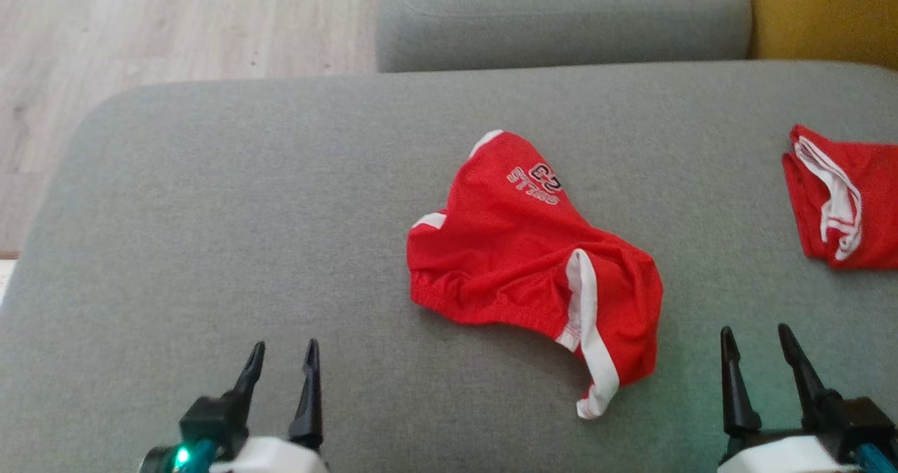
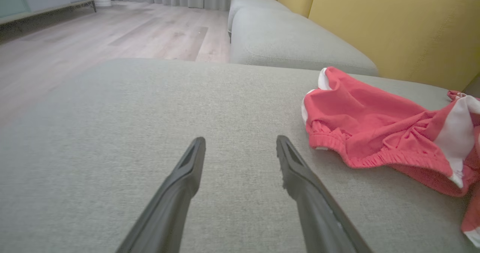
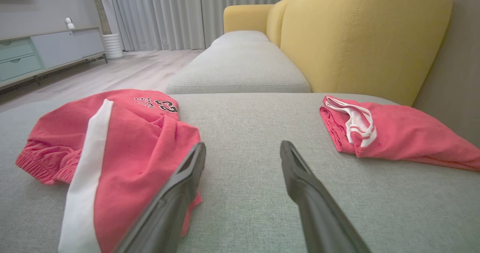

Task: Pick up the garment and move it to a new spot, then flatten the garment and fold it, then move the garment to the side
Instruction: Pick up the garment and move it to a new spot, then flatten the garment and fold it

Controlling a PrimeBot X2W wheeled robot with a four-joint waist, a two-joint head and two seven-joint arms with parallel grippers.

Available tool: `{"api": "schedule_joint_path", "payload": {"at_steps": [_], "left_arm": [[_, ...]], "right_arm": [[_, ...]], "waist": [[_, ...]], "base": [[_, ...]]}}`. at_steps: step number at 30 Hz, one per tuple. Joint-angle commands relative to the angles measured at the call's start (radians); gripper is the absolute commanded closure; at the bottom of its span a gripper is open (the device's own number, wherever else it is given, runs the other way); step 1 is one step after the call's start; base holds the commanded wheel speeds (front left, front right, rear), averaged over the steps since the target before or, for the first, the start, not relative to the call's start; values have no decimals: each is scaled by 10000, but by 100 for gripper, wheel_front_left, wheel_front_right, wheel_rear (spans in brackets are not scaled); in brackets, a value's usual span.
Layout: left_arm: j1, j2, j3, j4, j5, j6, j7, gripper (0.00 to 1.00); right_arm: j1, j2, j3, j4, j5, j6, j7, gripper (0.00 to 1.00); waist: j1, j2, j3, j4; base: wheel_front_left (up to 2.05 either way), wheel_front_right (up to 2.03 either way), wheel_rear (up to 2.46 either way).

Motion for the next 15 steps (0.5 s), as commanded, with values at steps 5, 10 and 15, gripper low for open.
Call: {"api": "schedule_joint_path", "payload": {"at_steps": [5,10,15], "left_arm": [[420,-351,1538,-692,1010,-815,-123,0],[770,-797,2247,-681,1568,-1459,-123,0],[800,-1157,2695,-584,1917,-1937,-123,0]], "right_arm": [[-47,-62,115,-218,50,67,-135,0],[2,-62,98,-111,79,67,-135,0],[-22,-62,125,-35,78,67,-135,0]], "waist": [[1,-1,-334,345],[1,-1,-368,406],[1,-1,-330,404]], "base": [[0,0,0],[0,0,0],[0,0,0]]}}
